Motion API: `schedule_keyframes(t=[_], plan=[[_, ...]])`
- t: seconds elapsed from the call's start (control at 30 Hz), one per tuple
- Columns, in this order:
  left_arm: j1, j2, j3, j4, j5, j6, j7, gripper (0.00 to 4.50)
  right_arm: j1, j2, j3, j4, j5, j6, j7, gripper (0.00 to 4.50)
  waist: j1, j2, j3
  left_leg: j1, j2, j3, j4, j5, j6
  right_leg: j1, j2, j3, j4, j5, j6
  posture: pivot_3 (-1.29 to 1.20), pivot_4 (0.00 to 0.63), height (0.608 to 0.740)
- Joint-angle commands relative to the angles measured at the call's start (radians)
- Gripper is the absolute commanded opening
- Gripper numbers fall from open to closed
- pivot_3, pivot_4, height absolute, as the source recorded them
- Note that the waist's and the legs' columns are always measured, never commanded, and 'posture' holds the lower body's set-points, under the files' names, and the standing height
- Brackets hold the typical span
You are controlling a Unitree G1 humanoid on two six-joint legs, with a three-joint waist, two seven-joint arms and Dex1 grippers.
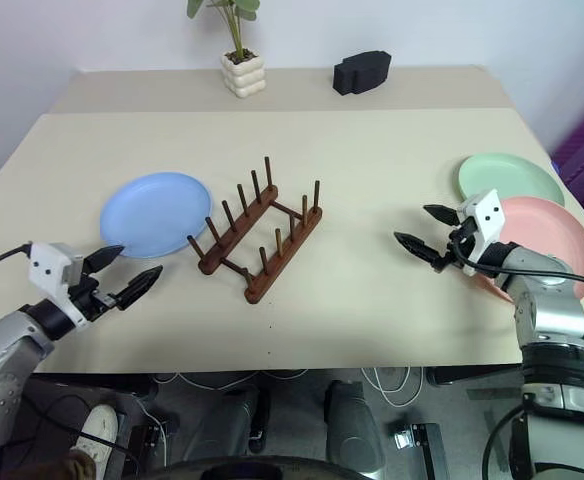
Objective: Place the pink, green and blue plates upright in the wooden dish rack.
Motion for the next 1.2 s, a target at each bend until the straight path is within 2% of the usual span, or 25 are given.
schedule_keyframes(t=[0.03, 0.3, 0.53, 0.63, 0.77, 0.9, 1.0, 1.1, 1.2], plan=[[-0.008, 0.002, -0.021, 0.007, 0.027, -0.033, -0.010, 4.50, -0.008, -0.011, -0.031, -0.040, 0.013, -0.008, -0.005, 4.49, -0.001, 0.000, 0.000, 0.000, 0.000, 0.000, 0.000, 0.000, 0.000, 0.000, 0.000, 0.000, 0.000, 0.000, 0.000, 0.00, 0.150, 0.730], [-0.021, 0.000, -0.030, -0.009, 0.028, -0.043, -0.020, 4.50, -0.036, -0.003, -0.014, -0.034, 0.004, -0.014, -0.015, 4.49, -0.001, 0.000, 0.000, 0.000, 0.000, 0.000, 0.000, 0.000, 0.000, 0.000, 0.000, 0.000, 0.000, 0.000, 0.000, 0.00, 0.150, 0.730], [0.019, 0.021, -0.067, -0.104, 0.030, -0.025, -0.059, 4.50, -0.045, 0.011, -0.002, -0.038, -0.005, -0.024, -0.019, 4.49, -0.001, 0.000, 0.000, 0.000, 0.000, 0.000, 0.000, 0.000, 0.000, 0.000, 0.000, 0.000, 0.000, 0.000, 0.000, 0.00, 0.150, 0.730], [-0.038, 0.055, -0.099, -0.086, 0.056, -0.018, -0.070, 4.50, -0.026, 0.016, -0.006, -0.043, -0.005, -0.035, -0.019, 4.49, 0.002, 0.000, 0.000, 0.000, 0.000, 0.000, 0.000, 0.000, 0.000, 0.000, 0.000, 0.000, 0.000, 0.000, 0.000, 0.00, 0.150, 0.730], [-0.107, 0.082, -0.129, -0.070, -0.008, 0.026, -0.141, 4.50, 0.015, 0.032, -0.015, -0.084, -0.003, -0.041, -0.048, 4.49, 0.000, 0.000, 0.000, 0.000, 0.000, 0.000, 0.000, 0.000, 0.000, 0.001, 0.000, 0.000, 0.000, 0.000, 0.000, 0.00, 0.150, 0.730], [-0.127, 0.123, -0.204, -0.096, -0.053, 0.082, -0.247, 4.50, 0.078, 0.028, -0.044, -0.150, 0.017, -0.027, -0.070, 4.49, -0.003, 0.000, 0.000, 0.000, 0.000, 0.000, 0.000, 0.000, 0.000, 0.000, 0.000, 0.000, 0.000, 0.000, 0.000, 0.00, 0.150, 0.730], [-0.126, 0.157, -0.274, -0.103, -0.031, 0.086, -0.307, 4.50, 0.132, 0.024, -0.064, -0.185, 0.027, -0.014, -0.081, 4.49, -0.002, 0.000, 0.000, 0.000, 0.001, 0.000, 0.000, 0.000, 0.000, 0.000, 0.001, 0.000, 0.000, 0.000, 0.000, 0.00, 0.150, 0.730], [-0.144, 0.167, -0.341, -0.098, 0.030, 0.055, -0.312, 4.50, 0.151, 0.029, -0.063, -0.207, 0.028, -0.005, -0.093, 4.49, -0.001, 0.000, 0.000, 0.000, 0.001, 0.000, 0.000, 0.000, 0.000, 0.000, 0.001, 0.000, 0.000, 0.000, 0.000, 0.00, 0.150, 0.730], [-0.189, 0.126, -0.430, -0.082, 0.093, 0.077, -0.257, 4.50, 0.131, 0.039, -0.050, -0.208, 0.028, -0.001, -0.101, 4.49, 0.000, 0.000, 0.000, 0.000, 0.001, 0.000, 0.000, 0.000, 0.000, 0.000, 0.001, 0.000, 0.000, 0.000, 0.000, 0.00, 0.150, 0.730]])
